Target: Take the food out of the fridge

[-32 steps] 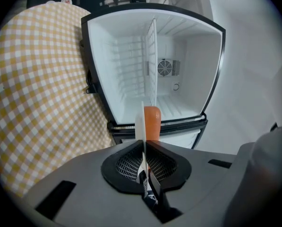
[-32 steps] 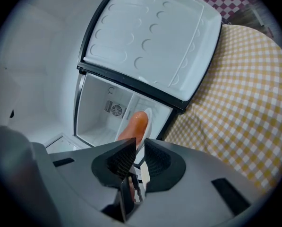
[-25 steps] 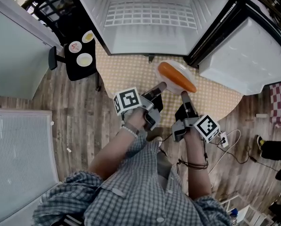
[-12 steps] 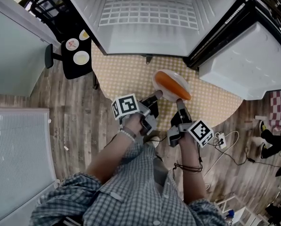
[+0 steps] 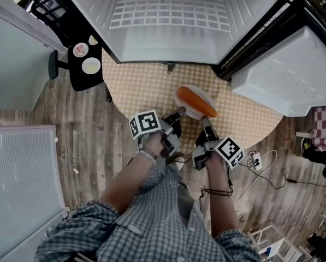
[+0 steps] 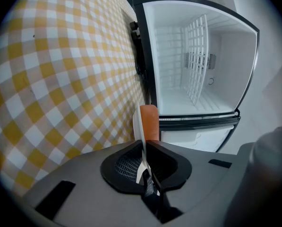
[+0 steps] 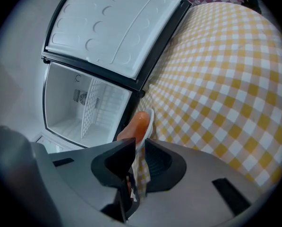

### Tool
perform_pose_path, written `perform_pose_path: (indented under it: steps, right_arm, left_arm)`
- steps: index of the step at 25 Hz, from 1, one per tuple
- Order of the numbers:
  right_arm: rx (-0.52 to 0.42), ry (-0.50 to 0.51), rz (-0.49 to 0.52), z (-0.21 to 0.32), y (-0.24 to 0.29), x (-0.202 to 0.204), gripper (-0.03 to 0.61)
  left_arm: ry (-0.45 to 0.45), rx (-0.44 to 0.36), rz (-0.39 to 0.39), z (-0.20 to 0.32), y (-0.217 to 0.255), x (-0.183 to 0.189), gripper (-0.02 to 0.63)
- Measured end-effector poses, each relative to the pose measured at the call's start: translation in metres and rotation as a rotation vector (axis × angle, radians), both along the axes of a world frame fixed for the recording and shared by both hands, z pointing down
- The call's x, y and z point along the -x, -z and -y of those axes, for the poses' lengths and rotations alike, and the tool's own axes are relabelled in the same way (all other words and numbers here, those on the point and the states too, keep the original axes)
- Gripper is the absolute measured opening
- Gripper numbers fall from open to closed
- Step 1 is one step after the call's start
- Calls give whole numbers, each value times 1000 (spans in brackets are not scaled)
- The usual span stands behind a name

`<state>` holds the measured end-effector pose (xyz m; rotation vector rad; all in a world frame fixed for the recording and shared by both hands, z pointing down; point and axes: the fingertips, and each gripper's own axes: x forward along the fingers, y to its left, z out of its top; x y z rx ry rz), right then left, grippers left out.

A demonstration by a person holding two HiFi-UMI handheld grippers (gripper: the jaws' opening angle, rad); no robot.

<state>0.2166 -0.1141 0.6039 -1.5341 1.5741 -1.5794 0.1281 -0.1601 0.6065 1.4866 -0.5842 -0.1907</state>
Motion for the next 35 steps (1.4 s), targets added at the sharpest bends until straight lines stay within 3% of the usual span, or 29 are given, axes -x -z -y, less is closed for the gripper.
perform_pose_path:
  steps: [12,17,22,27,31,35]
  right_arm:
    - [100,9,-37,-5,-21,-1,51]
    - [148,12,-45,-5,-26,0,51]
    - [196,12,-49,-10,-26,-2,51]
    - [192,26,-70,-14,-22,-2,51]
    - [161,51,-115,-19,-9,-1,51]
    - [123,102,-228,-20,9,-2,26]
  left_arm:
    - [-60,61,95,-7,-21,0,26]
    - [-69,65,95,-6,-21,-1,29]
    - [-50,88,76,-6,-17,-1,115]
    - [-35,115,68,-12,-17,3,124]
    - [-79,66,111,-23,-13,8,135]
    - [-112,-25,194,-26,-2,17,121]
